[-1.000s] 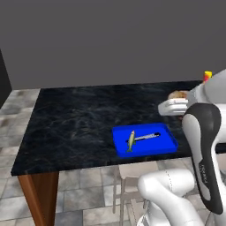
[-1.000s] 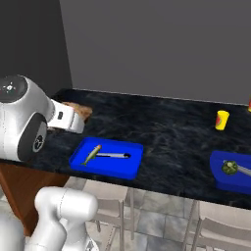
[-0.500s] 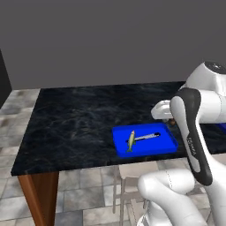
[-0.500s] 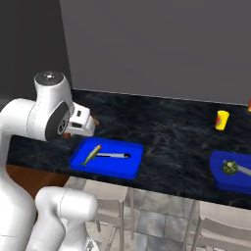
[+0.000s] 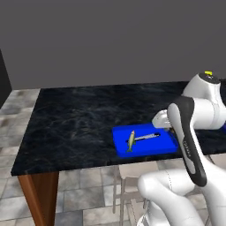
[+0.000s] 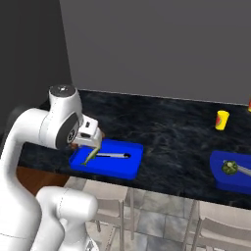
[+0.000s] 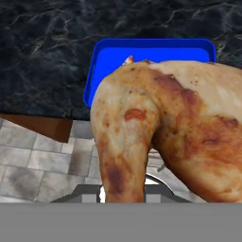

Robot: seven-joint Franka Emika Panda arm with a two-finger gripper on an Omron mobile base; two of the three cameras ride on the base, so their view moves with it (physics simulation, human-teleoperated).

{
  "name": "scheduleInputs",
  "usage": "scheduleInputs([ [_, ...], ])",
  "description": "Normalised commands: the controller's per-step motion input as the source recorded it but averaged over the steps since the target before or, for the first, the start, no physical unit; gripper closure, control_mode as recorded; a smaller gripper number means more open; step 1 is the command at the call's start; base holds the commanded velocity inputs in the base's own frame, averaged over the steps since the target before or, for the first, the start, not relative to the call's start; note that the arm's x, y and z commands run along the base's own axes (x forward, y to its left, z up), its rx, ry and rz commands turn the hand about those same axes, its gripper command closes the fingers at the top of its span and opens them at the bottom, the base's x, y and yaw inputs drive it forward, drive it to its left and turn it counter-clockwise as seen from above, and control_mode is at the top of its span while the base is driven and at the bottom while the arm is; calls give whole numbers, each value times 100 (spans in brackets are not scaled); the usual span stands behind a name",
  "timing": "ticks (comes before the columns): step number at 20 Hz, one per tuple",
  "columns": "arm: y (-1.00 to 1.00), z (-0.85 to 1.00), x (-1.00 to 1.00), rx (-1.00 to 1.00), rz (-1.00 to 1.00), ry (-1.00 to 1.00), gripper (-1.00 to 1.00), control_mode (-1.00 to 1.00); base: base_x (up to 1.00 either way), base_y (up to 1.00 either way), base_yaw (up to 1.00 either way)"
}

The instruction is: Gather the cucumber and broccoli from the fridge and place them on a tray on the dining counter. Then gather the chicken drumstick and fish from the fridge and place them on the other tray.

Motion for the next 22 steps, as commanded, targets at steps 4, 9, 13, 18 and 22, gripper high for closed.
scheduleInputs([
  [4, -23, -30, 16, 0, 0, 5, 100, -100, 0, 0, 0],
  [9, -9, -31, 26, 0, -2, 9, 100, -100, 0, 0, 0],
  [13, -1, -24, 24, 0, -4, 8, 100, -100, 0, 0, 0],
  [18, 0, -21, 26, 0, -5, 8, 100, -100, 0, 0, 0],
  [22, 0, -24, 29, 0, -4, 5, 100, -100, 0, 0, 0],
])
